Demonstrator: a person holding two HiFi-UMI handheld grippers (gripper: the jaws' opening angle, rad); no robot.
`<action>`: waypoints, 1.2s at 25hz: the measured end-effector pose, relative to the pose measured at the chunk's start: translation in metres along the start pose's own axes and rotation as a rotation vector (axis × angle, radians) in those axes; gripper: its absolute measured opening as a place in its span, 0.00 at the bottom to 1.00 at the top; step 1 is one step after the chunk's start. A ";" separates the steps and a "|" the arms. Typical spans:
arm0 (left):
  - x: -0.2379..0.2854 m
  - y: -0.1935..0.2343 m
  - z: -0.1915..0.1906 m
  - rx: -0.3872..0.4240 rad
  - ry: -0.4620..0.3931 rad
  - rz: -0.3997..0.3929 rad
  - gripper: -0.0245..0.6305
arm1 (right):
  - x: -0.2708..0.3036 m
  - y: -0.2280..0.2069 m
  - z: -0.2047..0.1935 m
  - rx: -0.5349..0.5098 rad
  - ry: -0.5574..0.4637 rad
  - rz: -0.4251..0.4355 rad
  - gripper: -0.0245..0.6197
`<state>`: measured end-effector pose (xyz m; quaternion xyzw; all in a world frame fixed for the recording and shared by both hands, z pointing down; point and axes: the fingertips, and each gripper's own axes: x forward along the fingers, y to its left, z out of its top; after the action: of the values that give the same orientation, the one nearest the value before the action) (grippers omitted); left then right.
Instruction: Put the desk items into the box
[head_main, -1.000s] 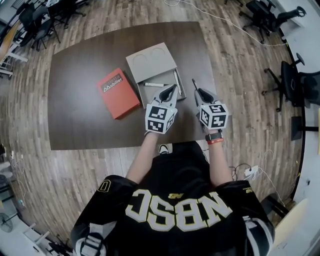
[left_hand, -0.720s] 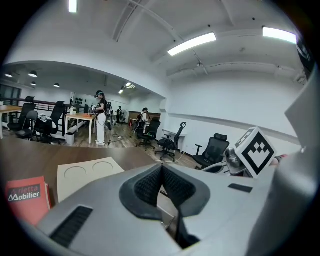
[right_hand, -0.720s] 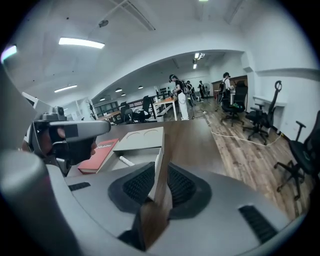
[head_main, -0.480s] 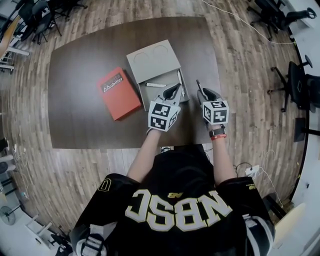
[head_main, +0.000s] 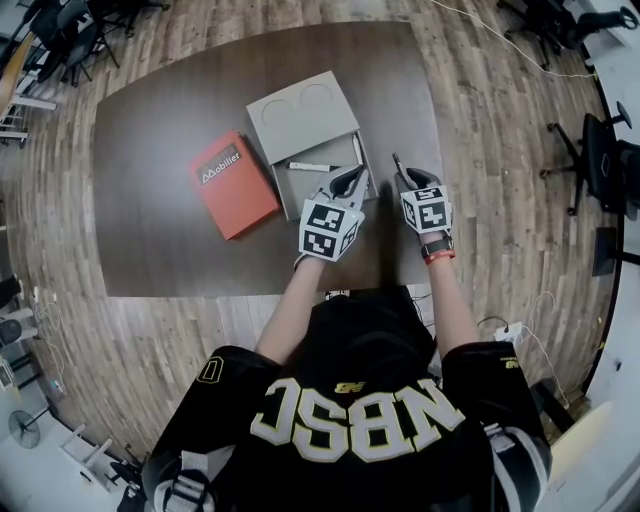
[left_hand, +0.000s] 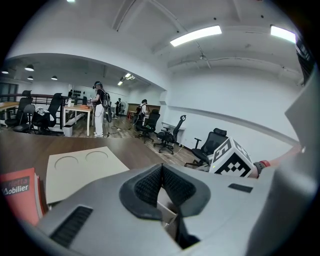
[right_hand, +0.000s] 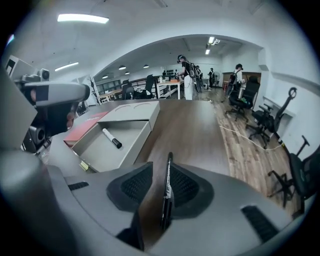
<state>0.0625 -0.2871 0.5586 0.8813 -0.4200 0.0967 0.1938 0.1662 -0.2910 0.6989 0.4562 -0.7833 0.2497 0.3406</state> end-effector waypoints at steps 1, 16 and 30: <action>0.001 0.000 -0.001 0.000 0.003 0.000 0.06 | 0.003 -0.001 -0.002 -0.011 0.011 -0.004 0.21; 0.003 0.004 -0.008 -0.002 0.023 0.010 0.06 | 0.028 -0.011 -0.021 -0.050 0.085 -0.030 0.18; 0.001 0.002 -0.018 -0.004 0.043 0.013 0.06 | 0.032 -0.005 -0.026 -0.071 0.088 -0.038 0.11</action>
<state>0.0613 -0.2815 0.5757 0.8758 -0.4216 0.1161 0.2042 0.1672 -0.2924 0.7408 0.4470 -0.7671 0.2353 0.3954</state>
